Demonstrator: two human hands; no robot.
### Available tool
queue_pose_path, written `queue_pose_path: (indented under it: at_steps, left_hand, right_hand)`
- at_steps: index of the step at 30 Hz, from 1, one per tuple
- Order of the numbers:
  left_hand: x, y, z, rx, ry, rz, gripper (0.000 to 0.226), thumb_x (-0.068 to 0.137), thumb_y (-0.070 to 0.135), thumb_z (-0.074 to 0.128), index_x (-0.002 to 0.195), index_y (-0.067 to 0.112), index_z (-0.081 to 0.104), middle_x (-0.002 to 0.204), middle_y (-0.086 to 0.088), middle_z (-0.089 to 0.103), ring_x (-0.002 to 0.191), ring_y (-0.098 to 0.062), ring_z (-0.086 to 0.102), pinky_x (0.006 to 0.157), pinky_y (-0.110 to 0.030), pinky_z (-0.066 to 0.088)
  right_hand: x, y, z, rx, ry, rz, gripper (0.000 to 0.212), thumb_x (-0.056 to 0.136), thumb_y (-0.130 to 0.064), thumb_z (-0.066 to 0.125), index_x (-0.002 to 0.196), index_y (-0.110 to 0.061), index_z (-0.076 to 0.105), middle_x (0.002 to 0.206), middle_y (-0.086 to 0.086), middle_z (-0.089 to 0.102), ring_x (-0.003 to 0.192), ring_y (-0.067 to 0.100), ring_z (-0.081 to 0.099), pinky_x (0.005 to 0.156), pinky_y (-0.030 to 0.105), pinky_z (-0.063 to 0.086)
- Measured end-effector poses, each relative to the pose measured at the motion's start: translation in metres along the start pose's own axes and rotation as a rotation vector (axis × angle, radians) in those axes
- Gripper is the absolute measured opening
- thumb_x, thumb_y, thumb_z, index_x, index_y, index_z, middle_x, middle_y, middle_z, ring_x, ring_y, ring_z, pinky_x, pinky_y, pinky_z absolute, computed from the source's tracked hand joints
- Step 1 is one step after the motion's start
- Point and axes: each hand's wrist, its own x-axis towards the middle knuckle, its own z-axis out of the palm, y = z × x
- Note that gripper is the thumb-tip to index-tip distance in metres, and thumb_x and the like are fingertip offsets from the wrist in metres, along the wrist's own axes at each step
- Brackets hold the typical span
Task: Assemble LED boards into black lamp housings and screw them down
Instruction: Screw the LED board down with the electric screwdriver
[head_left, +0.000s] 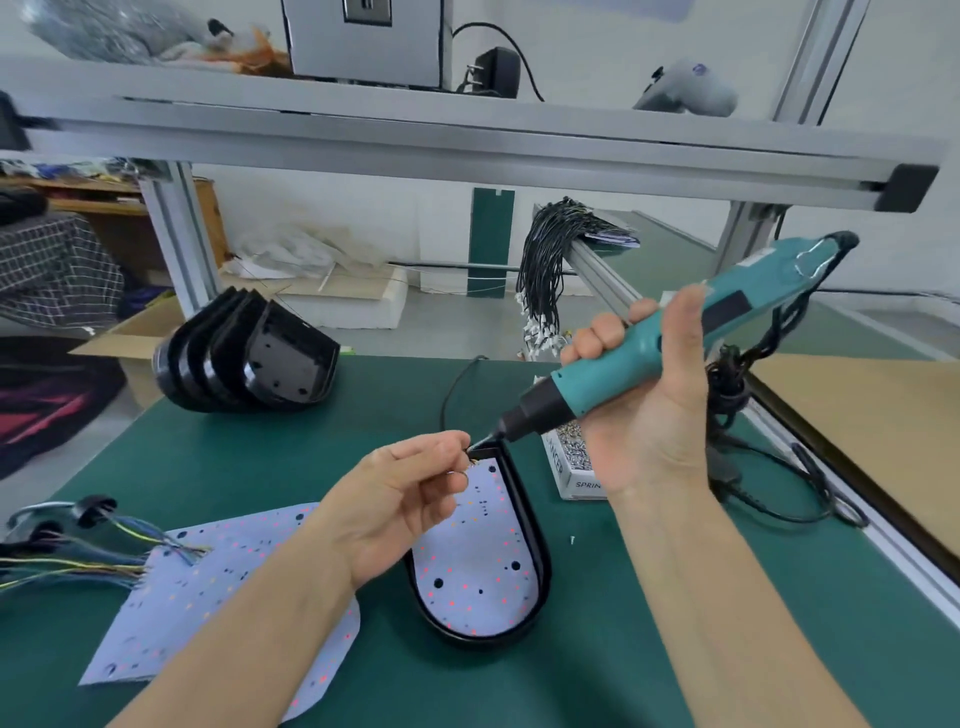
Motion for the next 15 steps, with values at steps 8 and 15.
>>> queue_pose_path:
  at_steps: [8,15]
  left_hand:
    - [-0.006,-0.004,-0.011,-0.241,-0.012,0.005,0.014,0.069,0.009,0.063,0.064,0.012,0.076,0.065,-0.003,0.066,0.051,-0.01,0.062,0.046,-0.016,0.052]
    - [-0.009,-0.005,-0.011,-0.246,-0.03,0.012,0.012,0.065,0.01,0.066,0.066,0.009,0.078,0.066,-0.004,0.068,0.053,-0.009,0.063,0.048,-0.016,0.053]
  right_hand:
    - [-0.002,0.016,0.004,-0.061,-0.059,-0.013,0.048,0.057,-0.034,0.087,0.08,-0.02,0.047,0.067,-0.005,0.049,0.06,0.012,0.05,0.069,0.025,0.045]
    - [-0.004,0.025,0.004,-0.123,-0.029,-0.051,0.022,0.09,-0.005,0.056,0.079,-0.02,0.044,0.064,-0.007,0.049,0.057,0.011,0.049,0.065,0.023,0.046]
